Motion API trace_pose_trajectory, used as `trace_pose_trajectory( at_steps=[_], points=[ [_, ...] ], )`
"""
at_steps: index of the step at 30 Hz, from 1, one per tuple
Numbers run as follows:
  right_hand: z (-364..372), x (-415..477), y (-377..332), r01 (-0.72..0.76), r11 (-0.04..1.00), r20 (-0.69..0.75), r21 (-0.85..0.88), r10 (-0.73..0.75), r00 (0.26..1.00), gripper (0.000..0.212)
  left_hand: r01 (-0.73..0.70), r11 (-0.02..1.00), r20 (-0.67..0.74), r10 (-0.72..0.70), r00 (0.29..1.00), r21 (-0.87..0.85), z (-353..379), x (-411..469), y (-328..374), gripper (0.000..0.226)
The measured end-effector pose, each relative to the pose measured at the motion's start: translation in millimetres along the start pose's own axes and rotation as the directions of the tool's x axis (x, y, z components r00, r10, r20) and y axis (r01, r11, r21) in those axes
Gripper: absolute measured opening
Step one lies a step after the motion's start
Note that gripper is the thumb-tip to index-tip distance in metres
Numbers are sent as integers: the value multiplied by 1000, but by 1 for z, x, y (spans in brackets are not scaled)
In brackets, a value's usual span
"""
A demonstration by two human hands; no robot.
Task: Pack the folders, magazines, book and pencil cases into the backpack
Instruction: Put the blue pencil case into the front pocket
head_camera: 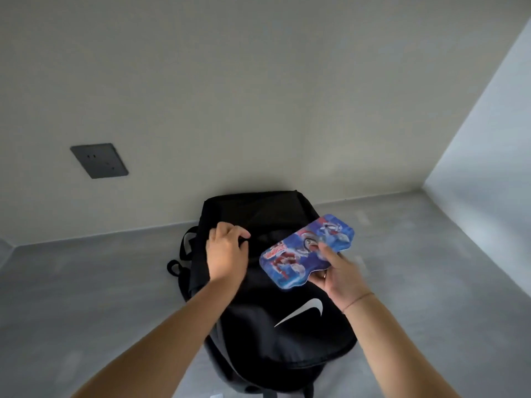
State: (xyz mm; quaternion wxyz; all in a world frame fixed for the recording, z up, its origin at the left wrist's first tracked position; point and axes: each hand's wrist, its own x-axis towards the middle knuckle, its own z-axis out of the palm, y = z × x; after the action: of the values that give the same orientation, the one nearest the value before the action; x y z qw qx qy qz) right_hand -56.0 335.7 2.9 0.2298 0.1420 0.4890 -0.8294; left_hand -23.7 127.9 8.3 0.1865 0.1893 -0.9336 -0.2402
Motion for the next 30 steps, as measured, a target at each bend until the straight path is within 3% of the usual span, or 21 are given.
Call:
trace_pose_trajectory(
  at_steps=[4,7,10,13,17,20,24,30],
  points=[
    [8,-7,23,-161,986,45,-49,164,986,25,-128,941,198,67,978,315,4,13,-28,31],
    [15,-10,35,-237,969,120,-75,245,962,29,-193,952,233,137,963,237,11,17,-33,35],
    [25,-10,40,-249,955,153,-163,274,950,14,-223,959,179,191,965,177,14,23,-31,34],
    [40,2,39,-239,950,133,-199,268,954,18,-245,965,115,234,965,93,9,27,-30,40],
    [57,21,34,-164,972,97,-167,181,979,19,-151,988,166,145,975,22,-1,34,-26,46],
    [60,33,31,-109,988,14,-112,111,994,19,-122,993,200,121,972,-5,-1,37,-35,44],
    [66,50,23,-123,992,-192,-31,115,975,16,-289,957,215,284,934,-8,-2,32,-39,41],
    [97,70,21,-88,996,-411,2,81,908,16,-316,949,84,313,946,15,1,29,-37,46]
  ],
)
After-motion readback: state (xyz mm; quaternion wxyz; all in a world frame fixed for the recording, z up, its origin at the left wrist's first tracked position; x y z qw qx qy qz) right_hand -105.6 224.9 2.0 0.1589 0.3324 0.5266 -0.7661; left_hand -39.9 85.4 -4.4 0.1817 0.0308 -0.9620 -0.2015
